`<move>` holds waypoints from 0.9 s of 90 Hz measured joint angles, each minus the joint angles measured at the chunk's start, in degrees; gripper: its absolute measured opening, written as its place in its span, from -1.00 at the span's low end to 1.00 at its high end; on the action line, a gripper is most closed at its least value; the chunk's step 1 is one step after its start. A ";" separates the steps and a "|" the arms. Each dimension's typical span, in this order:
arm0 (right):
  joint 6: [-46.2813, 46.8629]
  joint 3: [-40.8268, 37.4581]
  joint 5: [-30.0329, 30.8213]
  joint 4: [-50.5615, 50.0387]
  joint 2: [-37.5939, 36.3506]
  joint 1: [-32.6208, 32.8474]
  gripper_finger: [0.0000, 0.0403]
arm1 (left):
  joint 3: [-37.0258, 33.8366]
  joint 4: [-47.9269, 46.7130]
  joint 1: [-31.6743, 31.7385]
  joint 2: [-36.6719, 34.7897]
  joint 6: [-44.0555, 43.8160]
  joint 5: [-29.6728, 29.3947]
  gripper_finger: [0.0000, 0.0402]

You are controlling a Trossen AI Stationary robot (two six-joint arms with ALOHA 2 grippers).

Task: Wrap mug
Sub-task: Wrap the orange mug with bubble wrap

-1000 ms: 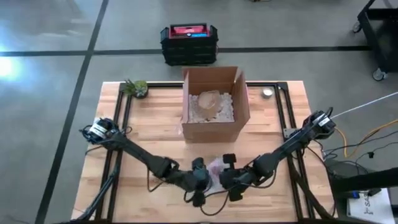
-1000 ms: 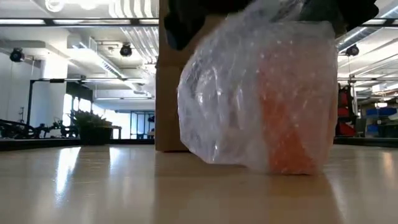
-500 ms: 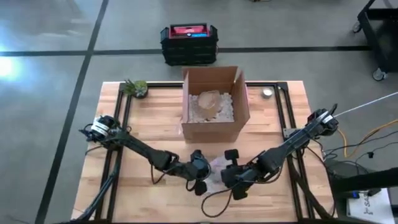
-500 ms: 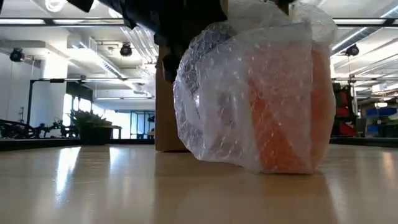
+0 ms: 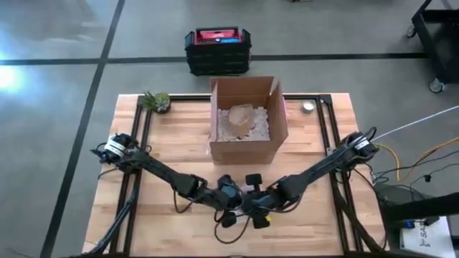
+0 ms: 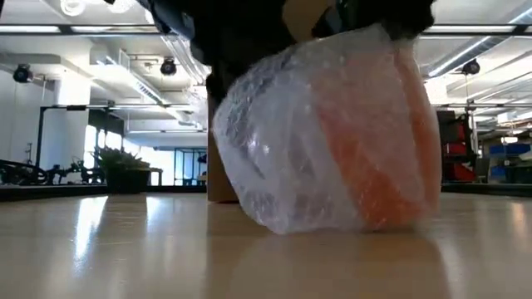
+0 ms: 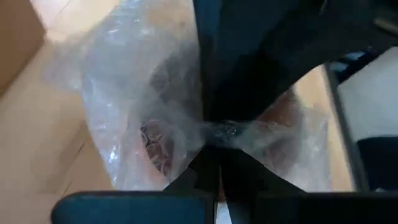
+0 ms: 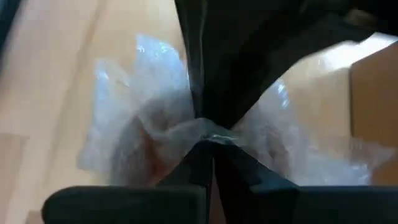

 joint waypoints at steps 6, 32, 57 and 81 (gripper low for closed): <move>0.11 -0.23 -1.45 0.05 0.26 0.09 -0.99 | 2.70 -4.58 -0.27 -1.09 0.06 -1.21 -0.99; 0.36 -0.36 -1.85 -0.34 0.36 0.09 -0.99 | 10.21 -19.95 -3.02 -1.73 -1.46 -1.76 -0.99; 0.25 -0.40 -1.80 -0.17 0.40 0.09 -0.99 | -1.08 -11.15 -7.78 -1.47 -9.07 -1.68 -0.99; -0.34 -0.43 -1.75 0.19 0.43 0.09 -0.99 | -6.65 18.92 -5.44 1.07 0.24 -2.69 -0.99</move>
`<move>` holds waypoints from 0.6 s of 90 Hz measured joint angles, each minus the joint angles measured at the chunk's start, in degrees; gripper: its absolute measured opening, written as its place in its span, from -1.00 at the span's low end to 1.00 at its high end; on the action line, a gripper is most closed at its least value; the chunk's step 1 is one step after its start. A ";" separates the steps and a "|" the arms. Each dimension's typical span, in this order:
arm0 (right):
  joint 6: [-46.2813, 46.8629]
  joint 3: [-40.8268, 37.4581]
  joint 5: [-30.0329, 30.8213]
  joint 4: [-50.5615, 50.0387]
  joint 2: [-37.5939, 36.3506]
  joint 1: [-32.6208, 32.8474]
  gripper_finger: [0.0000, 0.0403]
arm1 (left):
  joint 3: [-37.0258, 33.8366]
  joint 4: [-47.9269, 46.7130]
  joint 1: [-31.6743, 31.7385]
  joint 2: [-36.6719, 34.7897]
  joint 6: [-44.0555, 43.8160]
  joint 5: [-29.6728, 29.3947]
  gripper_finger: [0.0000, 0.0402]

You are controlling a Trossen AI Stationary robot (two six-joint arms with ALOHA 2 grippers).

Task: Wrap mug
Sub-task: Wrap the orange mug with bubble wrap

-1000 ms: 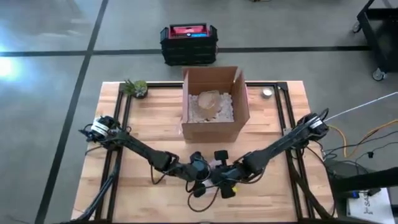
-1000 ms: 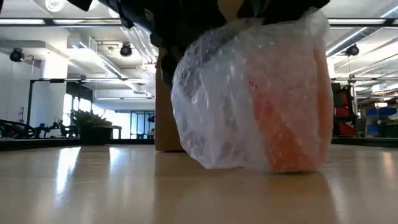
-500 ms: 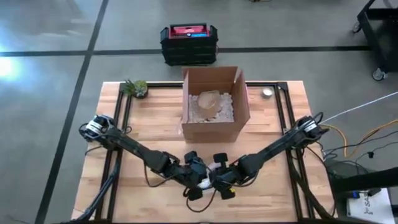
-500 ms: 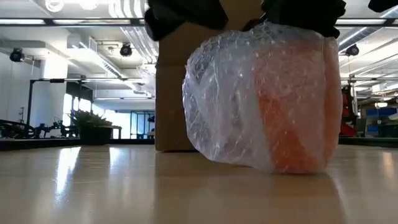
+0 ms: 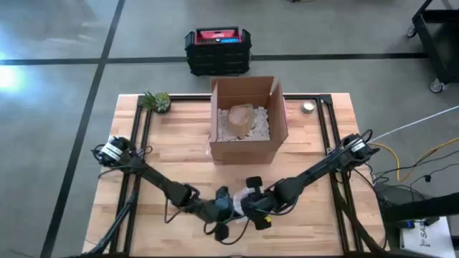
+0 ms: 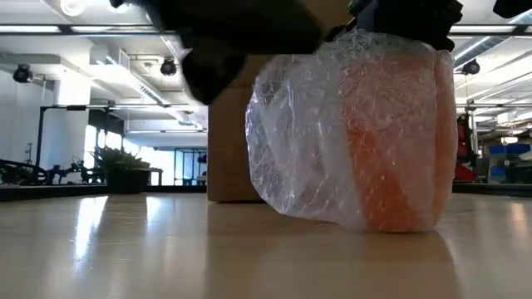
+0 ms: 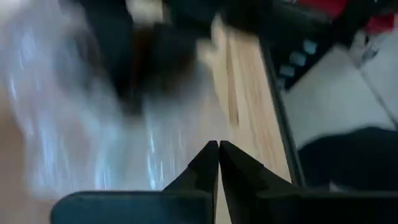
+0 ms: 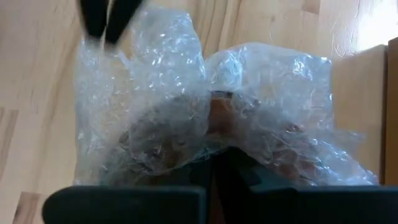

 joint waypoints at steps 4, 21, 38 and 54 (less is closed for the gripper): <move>0.02 0.00 0.02 0.14 0.00 0.00 -0.99 | 0.25 0.41 0.83 0.07 1.02 -0.30 -1.00; 0.10 -0.02 0.13 0.41 0.02 0.00 -0.99 | 2.95 -2.50 3.61 0.07 2.53 -0.40 -0.99; 0.15 -0.06 0.10 0.37 -0.38 0.00 -0.99 | 5.28 -12.36 4.53 0.15 2.53 -0.67 -0.99; 0.17 0.99 -0.33 -2.90 -2.13 0.02 -0.99 | 6.63 -13.40 4.52 0.20 2.70 -1.41 -1.00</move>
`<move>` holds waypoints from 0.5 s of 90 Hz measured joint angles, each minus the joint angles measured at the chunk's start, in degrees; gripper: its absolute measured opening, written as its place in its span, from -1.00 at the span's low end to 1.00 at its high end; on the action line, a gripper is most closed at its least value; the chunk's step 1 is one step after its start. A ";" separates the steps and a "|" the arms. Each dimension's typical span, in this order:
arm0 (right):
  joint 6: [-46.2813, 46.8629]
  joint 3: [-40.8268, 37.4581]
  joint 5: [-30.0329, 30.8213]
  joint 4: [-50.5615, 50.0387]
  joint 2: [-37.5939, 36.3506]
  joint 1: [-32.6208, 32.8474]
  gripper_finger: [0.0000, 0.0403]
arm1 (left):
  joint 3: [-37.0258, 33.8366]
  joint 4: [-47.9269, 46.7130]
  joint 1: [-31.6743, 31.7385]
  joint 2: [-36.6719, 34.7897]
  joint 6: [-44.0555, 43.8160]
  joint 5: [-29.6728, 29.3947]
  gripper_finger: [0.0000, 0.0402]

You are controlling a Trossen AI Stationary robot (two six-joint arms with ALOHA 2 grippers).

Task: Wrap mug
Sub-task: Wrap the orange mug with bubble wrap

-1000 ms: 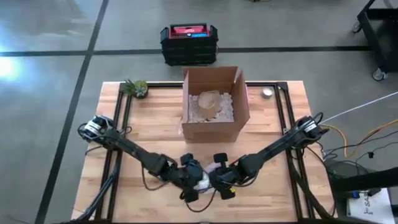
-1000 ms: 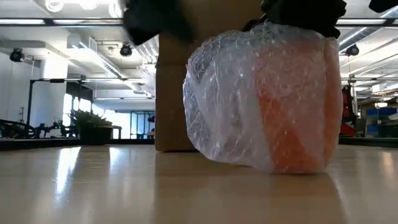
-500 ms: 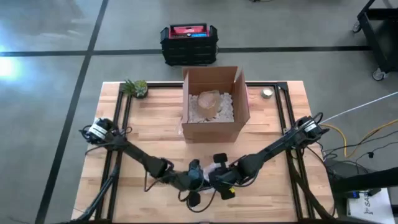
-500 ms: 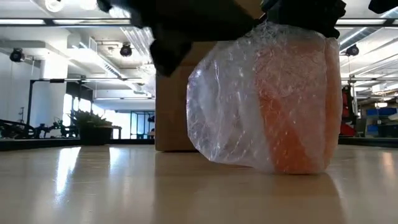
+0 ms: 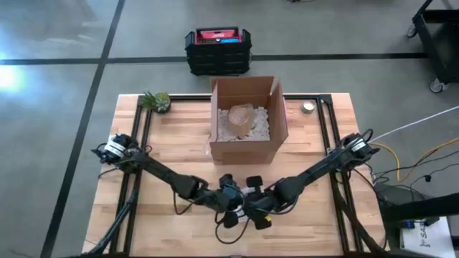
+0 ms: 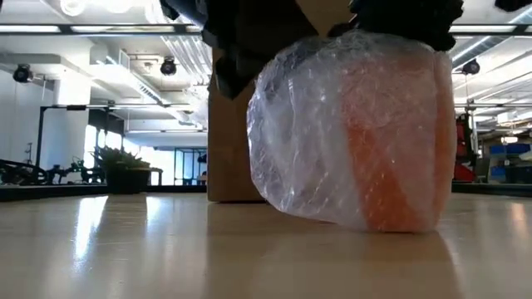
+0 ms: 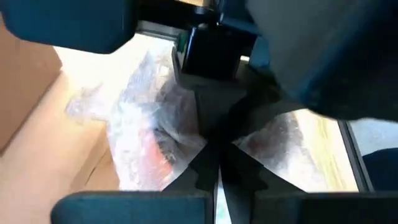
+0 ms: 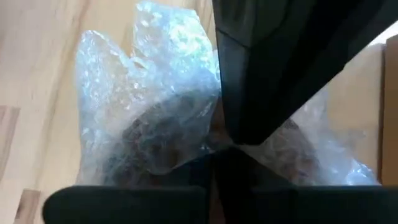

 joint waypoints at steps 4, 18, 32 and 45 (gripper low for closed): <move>0.00 0.60 0.00 -0.60 -0.78 0.02 -0.99 | 0.04 0.14 0.28 0.01 -0.50 -0.04 -1.00; -0.14 4.17 0.09 -5.69 -3.40 0.02 -0.99 | 0.03 1.15 0.81 1.76 -2.05 0.10 -1.00; -0.17 5.90 1.18 -10.56 -7.12 -0.18 -0.99 | 0.04 2.74 0.81 2.62 -2.11 0.02 -1.00; 0.00 5.27 3.86 -11.02 -7.61 -0.37 -0.99 | 0.04 2.81 0.81 2.62 -1.95 0.12 -1.00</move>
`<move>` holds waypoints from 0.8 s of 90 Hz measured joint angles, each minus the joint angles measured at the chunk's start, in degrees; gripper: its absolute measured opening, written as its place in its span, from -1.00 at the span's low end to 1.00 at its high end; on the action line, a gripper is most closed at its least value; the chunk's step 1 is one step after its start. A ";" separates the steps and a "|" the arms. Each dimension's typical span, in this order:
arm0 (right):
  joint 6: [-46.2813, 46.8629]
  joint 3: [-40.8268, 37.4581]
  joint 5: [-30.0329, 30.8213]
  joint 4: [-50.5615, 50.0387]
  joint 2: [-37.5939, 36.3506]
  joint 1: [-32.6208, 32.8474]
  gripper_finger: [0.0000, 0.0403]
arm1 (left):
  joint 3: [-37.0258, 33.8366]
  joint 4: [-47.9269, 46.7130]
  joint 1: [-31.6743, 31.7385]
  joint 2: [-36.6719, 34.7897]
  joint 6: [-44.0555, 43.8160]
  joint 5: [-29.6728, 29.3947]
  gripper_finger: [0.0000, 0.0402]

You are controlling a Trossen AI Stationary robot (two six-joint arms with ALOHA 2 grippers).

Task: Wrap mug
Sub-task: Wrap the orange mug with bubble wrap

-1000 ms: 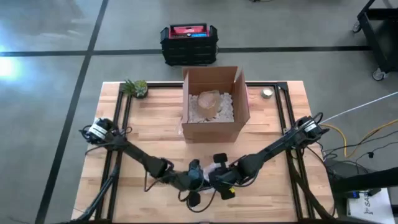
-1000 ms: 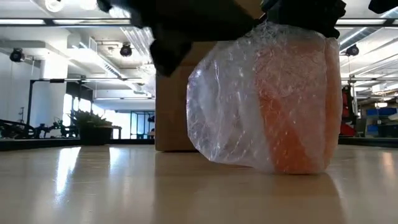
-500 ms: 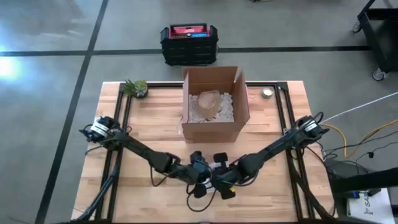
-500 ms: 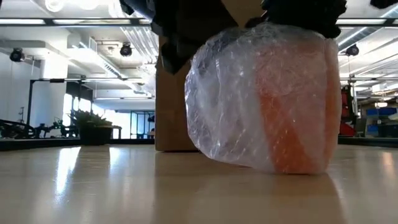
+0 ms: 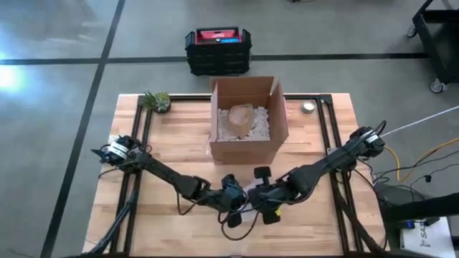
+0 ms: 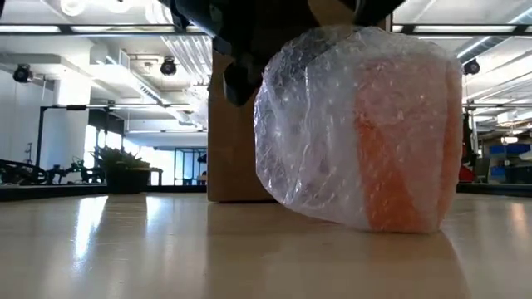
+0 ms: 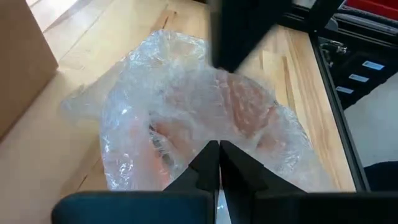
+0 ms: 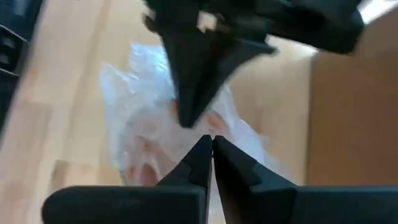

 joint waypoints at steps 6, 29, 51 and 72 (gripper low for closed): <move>0.00 -0.88 0.12 1.61 0.50 -0.26 -0.99 | -0.02 0.37 0.00 0.00 0.12 0.04 -1.00; 0.16 -3.44 -5.12 4.42 8.70 -0.50 -0.99 | 0.07 0.35 0.00 -0.11 0.66 0.26 -1.00; -0.56 -3.32 -5.47 5.43 13.46 -0.50 -0.99 | 0.11 -0.27 -0.04 -0.24 1.41 0.66 -1.00; -1.17 0.18 -7.30 -0.42 8.09 -0.31 -0.99 | 0.05 -0.45 -0.11 -0.40 1.56 0.19 -1.00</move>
